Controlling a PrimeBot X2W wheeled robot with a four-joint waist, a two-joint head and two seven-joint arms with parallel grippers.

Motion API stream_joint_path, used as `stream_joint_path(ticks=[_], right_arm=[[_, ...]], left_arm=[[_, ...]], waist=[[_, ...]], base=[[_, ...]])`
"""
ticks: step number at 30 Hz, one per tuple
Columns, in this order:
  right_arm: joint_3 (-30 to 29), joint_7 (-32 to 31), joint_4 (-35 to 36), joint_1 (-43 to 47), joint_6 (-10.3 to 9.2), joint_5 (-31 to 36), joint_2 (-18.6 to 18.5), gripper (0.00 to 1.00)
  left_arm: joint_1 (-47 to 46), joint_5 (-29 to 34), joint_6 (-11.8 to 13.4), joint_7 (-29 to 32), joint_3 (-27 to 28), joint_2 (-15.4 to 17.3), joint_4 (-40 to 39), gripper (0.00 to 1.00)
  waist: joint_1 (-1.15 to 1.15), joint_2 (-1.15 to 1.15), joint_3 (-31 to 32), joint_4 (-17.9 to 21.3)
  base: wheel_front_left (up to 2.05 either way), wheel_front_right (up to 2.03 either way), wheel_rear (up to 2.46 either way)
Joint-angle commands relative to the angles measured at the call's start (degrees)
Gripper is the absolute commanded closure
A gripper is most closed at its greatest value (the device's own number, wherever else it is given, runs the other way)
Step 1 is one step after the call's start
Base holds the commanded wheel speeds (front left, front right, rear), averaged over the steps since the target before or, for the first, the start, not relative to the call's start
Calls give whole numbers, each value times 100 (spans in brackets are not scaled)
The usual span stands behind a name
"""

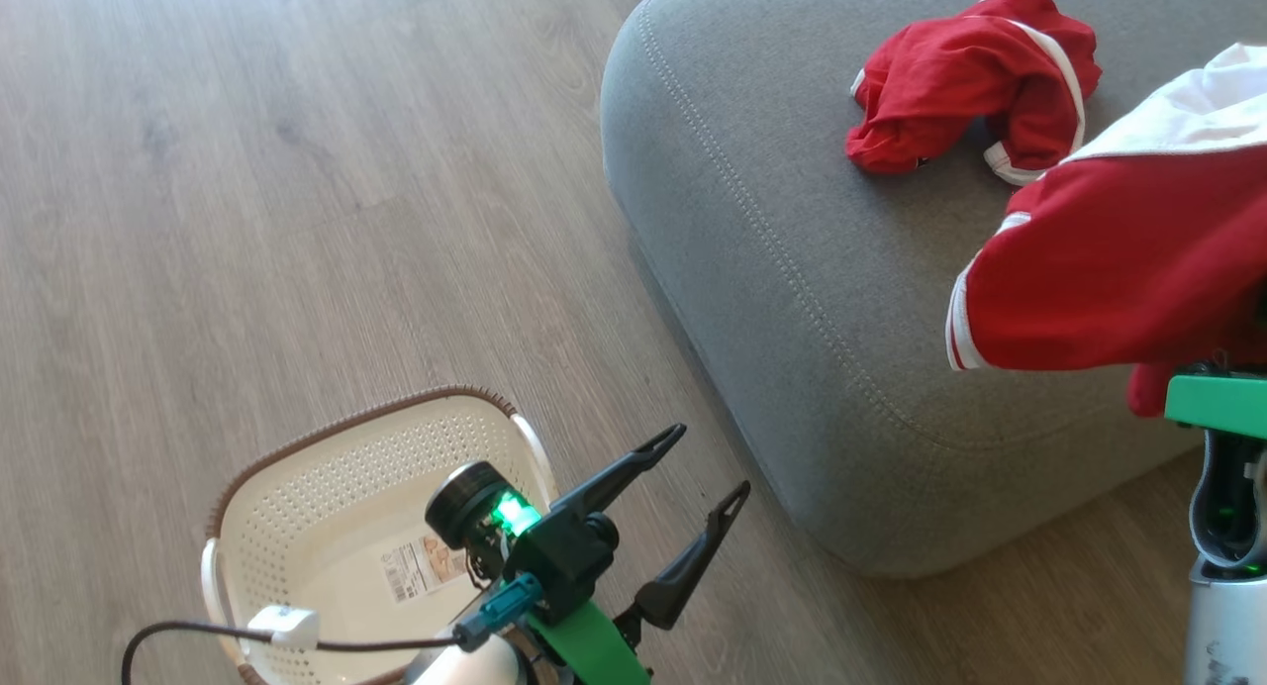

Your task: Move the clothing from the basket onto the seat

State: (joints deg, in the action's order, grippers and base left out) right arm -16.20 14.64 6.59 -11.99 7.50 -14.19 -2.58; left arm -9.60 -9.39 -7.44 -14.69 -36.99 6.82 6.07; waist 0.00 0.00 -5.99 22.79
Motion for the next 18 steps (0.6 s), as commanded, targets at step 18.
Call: stream_joint_path(ticks=[18], right_arm=[[-216, 36, 348, -198, -1, 188, -30, 100]], left_arm=[[-216, 37, -4, -30, 83, 32, -257, 0]], waist=[[0, 0, -198, -210]], base=[[0, 0, 0]])
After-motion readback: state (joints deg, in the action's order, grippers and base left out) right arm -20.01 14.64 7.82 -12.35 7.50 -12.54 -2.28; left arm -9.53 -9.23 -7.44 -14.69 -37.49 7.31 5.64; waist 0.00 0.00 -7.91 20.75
